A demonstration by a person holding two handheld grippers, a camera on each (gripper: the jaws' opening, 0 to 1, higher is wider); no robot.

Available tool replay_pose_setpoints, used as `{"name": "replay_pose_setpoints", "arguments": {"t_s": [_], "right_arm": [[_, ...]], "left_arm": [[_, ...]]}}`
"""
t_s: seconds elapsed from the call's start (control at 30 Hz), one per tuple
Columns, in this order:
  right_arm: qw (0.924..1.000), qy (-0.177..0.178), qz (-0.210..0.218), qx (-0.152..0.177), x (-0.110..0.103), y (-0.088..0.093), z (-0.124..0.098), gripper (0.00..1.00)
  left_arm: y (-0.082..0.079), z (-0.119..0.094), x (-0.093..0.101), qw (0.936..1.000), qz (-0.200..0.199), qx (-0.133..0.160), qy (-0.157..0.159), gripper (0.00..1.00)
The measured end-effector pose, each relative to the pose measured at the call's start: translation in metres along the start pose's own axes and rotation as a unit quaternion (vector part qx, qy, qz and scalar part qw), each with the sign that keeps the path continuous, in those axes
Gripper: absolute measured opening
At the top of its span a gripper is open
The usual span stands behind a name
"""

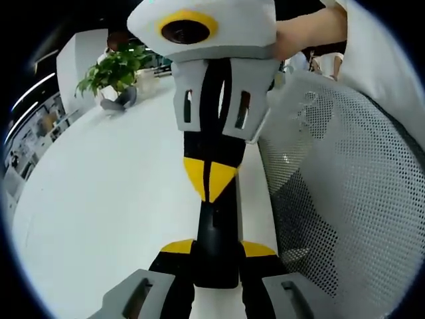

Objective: Press the specified remote control buttons in sequence, fully releasing each button before pressing the next.

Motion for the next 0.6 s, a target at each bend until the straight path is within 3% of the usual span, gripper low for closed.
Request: {"name": "replay_pose_setpoints", "arguments": {"t_s": [0.3, 0.43, 0.6], "right_arm": [[0.9982, -0.008, 0.059, -0.009, 0.0050, -0.0017, 0.0033, 0.00], [0.9991, -0.002, 0.040, -0.013, 0.0025, -0.0029, 0.0037, 0.00], [0.9993, 0.019, 0.024, 0.024, -0.0002, 0.0007, 0.0012, 0.00]], "left_arm": [[-0.0001, 0.0003, 0.0000, 1.0000, 0.001, 0.000, 0.001, 0.25], [-0.0002, 0.0004, 0.0000, 1.0000, 0.000, 0.001, 0.000, 0.24], [-0.0002, 0.0003, -0.0002, 1.0000, -0.001, 0.002, 0.001, 0.24]]}}
Point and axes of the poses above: the point that each gripper's makers call its tool centre point, and the gripper's own axes: z roughly forward along the fingers, x roughly to its right, y roughly out of its underside, the point moved 5 cm from there along -z, roughly backward along the fingers, and after that the axes turned 4 degrees about y, right-handed, at the moved point
